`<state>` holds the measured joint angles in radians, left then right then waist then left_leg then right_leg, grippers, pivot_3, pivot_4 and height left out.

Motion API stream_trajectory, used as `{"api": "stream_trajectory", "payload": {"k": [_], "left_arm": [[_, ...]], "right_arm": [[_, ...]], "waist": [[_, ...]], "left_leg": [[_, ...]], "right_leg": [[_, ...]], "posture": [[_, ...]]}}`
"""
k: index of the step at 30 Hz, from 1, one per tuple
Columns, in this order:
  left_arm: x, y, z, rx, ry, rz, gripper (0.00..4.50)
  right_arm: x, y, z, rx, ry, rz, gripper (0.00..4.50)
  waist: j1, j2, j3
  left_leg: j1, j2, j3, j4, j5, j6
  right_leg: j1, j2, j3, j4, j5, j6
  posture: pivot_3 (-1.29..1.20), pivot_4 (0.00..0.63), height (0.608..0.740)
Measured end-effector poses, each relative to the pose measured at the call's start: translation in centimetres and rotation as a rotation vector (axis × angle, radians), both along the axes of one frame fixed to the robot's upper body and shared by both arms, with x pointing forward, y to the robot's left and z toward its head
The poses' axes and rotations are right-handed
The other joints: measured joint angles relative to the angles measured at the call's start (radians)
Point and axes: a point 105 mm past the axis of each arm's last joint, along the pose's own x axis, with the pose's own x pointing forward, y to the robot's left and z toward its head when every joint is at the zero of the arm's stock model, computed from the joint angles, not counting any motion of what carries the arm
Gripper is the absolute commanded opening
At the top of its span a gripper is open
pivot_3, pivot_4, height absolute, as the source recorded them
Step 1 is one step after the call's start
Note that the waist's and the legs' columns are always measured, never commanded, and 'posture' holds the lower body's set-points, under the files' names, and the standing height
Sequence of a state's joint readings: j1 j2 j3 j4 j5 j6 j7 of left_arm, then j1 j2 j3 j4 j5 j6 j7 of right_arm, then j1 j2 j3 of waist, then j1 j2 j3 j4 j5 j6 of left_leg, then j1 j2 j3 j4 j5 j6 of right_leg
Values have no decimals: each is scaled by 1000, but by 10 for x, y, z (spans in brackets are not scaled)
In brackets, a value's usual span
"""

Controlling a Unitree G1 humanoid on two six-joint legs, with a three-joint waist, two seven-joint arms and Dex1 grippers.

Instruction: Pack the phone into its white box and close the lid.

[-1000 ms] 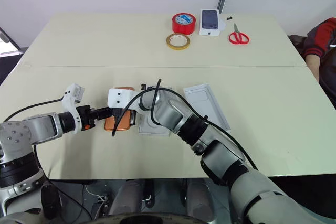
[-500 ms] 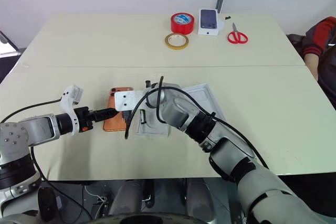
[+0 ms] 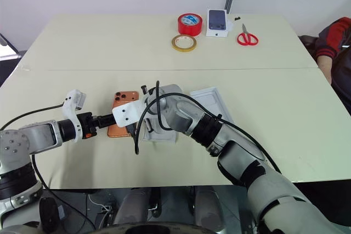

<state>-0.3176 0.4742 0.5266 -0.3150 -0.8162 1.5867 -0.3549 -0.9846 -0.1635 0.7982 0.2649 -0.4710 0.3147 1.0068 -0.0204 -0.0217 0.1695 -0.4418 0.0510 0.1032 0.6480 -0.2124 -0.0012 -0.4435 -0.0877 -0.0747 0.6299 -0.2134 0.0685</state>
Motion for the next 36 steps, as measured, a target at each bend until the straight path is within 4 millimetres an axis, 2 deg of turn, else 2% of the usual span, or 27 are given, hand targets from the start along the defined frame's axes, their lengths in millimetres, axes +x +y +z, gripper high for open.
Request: {"api": "stream_trajectory", "payload": {"k": [9, 12, 18, 24, 36], "left_arm": [[-4, 3, 0, 2, -7, -3, 4256], [-7, 5, 1, 6, -5, -12, 4256], [-9, 15, 5, 29, -6, -7, 4256], [-10, 12, 2, 13, 2, -15, 4256], [-9, 7, -1, -39, 1, 22, 4256]], "right_arm": [[-1, 0, -1, -18, -7, 7, 17], [-4, -2, -9, -32, 13, 7, 17], [-5, 2, -9, -34, 5, 15, 17], [-9, 8, -9, -21, 13, 25, 17], [-6, 4, -10, 3, 34, -9, 17]], "waist": [[-1, 0, 0], [-2, 0, 0], [-10, 0, 0], [-25, 0, 0], [-22, 0, 0]], "left_leg": [[0, 0, 0, 0, 0, 0], [0, 1, 0, -1, 0, -1], [0, 1, 0, -1, -2, -3], [0, 1, 0, -2, -1, -4], [1, 1, 0, -2, -1, -4]], "right_leg": [[0, 0, 0, 0, 0, -1], [-1, 0, 0, 0, -1, -1], [-1, -1, 0, 0, -1, -2], [-2, 0, 0, 0, -1, -2], [0, -1, 0, 0, -1, -2]], "posture": [[0, 150, 740], [0, 150, 740], [0, 150, 740], [0, 150, 740], [0, 150, 740]]}}
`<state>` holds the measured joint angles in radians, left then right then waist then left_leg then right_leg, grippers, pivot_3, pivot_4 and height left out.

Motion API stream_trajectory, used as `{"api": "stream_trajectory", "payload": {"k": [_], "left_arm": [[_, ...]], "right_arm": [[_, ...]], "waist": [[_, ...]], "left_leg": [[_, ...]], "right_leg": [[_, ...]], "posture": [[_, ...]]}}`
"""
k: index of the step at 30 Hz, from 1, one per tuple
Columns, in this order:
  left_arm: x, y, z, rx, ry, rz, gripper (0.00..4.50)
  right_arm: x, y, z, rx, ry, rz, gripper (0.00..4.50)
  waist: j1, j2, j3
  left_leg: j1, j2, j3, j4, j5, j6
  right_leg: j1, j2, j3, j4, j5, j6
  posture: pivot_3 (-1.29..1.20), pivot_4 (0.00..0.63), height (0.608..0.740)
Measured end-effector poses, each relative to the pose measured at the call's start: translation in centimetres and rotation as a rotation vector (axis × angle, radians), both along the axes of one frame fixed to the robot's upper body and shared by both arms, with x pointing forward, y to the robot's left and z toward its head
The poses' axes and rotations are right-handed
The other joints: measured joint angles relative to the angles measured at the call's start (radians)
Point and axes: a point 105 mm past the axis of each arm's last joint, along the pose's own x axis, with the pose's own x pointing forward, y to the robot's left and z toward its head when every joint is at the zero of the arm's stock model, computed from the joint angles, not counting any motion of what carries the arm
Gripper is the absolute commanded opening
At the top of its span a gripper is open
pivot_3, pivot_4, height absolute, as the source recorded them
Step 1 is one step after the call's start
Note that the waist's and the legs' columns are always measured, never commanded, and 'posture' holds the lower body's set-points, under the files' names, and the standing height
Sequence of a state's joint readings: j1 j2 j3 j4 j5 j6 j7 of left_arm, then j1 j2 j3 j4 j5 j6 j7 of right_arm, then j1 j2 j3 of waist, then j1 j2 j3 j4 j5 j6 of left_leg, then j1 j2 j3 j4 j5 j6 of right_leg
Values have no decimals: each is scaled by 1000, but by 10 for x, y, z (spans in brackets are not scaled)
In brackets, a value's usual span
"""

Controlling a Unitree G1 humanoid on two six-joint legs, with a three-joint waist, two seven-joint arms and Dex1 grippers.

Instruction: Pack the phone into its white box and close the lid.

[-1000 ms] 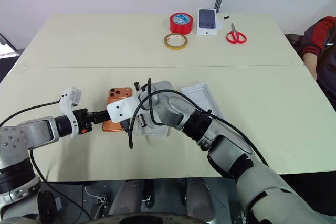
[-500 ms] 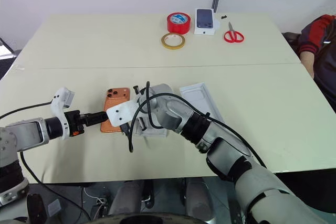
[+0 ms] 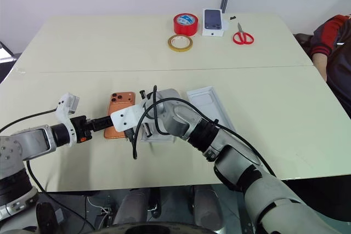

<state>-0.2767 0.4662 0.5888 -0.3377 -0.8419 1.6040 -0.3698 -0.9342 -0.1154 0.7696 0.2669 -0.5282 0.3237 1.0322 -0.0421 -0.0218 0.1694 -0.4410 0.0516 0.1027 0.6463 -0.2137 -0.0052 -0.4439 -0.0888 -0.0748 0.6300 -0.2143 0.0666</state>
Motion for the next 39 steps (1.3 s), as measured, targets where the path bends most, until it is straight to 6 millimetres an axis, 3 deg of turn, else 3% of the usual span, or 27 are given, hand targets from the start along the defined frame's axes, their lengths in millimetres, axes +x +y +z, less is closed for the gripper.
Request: {"api": "stream_trajectory", "payload": {"k": [27, 39], "left_arm": [[9, -6, 11, -88, -52, 41, 4256], [7, 4, 7, 20, -7, 31, 4256]], "right_arm": [[3, -4, 0, 19, 31, -37, 17], [-1, 1, 0, 28, 32, -24, 17]], "waist": [[7, 0, 0], [-3, 0, 0]], "left_leg": [[0, -1, -1, 0, 0, 0], [-1, -1, -1, -1, 0, 0]], "right_leg": [[0, -4, -2, 0, 0, 0], [-1, -4, -2, -1, 0, -1]], "posture": [[0, 150, 740], [0, 150, 740]]}}
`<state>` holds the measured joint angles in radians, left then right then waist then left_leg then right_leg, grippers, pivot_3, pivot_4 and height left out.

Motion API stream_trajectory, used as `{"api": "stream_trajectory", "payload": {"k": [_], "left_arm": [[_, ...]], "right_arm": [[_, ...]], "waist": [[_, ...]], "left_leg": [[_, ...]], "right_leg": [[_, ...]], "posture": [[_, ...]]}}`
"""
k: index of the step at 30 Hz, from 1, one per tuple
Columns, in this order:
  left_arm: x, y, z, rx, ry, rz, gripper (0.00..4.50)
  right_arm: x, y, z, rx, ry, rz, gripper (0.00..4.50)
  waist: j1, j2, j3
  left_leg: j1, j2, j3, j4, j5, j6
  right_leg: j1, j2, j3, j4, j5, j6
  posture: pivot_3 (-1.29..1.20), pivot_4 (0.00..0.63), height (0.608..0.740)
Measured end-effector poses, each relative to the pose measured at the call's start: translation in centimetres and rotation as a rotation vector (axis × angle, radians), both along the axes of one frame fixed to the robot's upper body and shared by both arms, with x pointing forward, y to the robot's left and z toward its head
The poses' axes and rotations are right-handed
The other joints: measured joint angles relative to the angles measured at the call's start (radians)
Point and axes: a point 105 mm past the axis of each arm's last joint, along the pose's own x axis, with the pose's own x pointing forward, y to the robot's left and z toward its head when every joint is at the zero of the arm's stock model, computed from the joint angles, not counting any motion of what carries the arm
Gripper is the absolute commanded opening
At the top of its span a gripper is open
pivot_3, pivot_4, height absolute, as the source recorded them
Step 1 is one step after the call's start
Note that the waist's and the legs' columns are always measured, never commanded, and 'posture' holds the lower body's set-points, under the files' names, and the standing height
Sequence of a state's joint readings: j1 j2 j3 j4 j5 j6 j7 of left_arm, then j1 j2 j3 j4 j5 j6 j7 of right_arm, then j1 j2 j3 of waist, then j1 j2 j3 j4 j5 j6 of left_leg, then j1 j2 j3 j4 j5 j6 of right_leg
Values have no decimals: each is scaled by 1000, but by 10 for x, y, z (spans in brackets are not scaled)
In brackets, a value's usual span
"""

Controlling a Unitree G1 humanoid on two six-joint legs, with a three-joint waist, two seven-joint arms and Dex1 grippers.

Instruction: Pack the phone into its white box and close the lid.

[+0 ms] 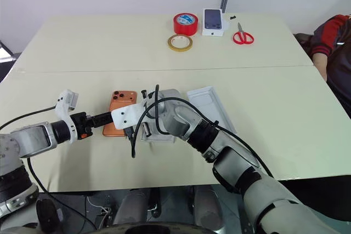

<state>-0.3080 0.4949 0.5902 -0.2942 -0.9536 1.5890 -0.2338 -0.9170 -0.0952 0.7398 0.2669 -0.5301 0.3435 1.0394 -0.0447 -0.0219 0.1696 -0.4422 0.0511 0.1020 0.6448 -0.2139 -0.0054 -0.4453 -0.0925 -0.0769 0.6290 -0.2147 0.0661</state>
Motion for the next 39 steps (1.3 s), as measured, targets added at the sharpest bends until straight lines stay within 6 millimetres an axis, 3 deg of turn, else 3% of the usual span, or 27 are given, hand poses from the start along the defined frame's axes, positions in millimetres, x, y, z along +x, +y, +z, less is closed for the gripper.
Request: {"api": "stream_trajectory", "payload": {"k": [22, 39], "left_arm": [[18, 8, -4, 91, -29, 14, 4256], [3, -20, -5, -22, 35, -122, 4256]], "right_arm": [[-2, 2, -1, 3, 3, 9, 17], [-2, 0, -1, -2, 6, 8, 17]], "waist": [[0, 0, 0], [1, 0, 0]], "left_leg": [[0, 0, 0, -2, 0, -1], [0, -1, 0, -3, 0, -1]], "right_leg": [[-2, -2, 0, 0, -1, -3], [-2, -3, 0, -1, -1, -3]], "posture": [[0, 150, 740], [0, 150, 740]]}}
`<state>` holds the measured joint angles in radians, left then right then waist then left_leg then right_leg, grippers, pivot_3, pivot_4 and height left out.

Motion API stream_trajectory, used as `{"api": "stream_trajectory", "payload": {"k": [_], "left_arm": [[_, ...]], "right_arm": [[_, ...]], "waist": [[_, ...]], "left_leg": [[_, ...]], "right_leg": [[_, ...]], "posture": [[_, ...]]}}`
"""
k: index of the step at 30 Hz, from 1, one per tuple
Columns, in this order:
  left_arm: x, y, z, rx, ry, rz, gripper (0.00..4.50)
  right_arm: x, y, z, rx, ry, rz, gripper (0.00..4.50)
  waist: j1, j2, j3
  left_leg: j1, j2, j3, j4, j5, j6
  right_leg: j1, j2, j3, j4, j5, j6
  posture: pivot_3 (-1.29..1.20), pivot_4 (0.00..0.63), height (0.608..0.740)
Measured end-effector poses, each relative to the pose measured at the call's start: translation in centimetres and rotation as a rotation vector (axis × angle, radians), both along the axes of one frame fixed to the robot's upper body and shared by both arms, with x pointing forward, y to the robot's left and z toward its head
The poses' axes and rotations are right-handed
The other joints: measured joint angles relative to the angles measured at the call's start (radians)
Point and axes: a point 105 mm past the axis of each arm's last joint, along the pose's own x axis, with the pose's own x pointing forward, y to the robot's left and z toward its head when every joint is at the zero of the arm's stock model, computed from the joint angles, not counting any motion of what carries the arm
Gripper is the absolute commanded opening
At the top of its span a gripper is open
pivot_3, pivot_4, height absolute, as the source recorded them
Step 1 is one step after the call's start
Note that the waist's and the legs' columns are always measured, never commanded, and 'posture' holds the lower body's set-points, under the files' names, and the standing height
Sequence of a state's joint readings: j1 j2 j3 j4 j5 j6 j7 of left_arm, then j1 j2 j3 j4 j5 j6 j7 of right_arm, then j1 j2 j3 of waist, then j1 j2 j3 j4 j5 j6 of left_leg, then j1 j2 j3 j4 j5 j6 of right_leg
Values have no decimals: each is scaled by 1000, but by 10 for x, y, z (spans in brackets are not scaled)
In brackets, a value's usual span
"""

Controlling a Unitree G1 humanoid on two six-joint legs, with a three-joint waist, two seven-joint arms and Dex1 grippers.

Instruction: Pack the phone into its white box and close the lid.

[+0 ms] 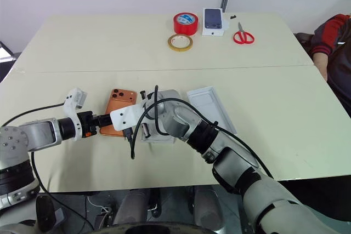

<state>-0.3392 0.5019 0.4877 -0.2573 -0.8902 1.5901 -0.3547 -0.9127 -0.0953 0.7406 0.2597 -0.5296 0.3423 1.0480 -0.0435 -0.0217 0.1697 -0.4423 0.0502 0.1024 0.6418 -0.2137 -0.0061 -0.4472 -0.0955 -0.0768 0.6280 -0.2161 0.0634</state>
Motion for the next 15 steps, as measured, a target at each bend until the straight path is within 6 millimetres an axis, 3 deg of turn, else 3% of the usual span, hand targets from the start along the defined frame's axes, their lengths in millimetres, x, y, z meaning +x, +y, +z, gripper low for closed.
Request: {"api": "stream_trajectory", "payload": {"k": [7, 14, 15], "left_arm": [[0, -7, 1, -45, 2, -12, 4256], [7, 10, 2, -69, 1, 85, 4256], [7, 11, 2, -72, 2, 96, 4023]], "right_arm": [[-1, 2, 0, 2, 1, 4, 17], [-2, 2, 0, 4, 2, 6, 17], [-2, 2, 0, 4, 2, 6, 0]], "waist": [[-1, 0, 0], [-1, 0, 0], [-1, 0, 0]], "left_leg": [[0, 0, 0, 0, 0, 0], [0, 0, 0, 0, 0, 0], [0, 0, 0, 0, 0, 0]], "right_leg": [[0, 0, 0, 0, 0, 0], [0, 1, 0, 0, 0, 0], [0, 1, 0, 0, 0, 0]], "posture": [[0, 150, 740], [0, 150, 740], [0, 150, 740]]}}
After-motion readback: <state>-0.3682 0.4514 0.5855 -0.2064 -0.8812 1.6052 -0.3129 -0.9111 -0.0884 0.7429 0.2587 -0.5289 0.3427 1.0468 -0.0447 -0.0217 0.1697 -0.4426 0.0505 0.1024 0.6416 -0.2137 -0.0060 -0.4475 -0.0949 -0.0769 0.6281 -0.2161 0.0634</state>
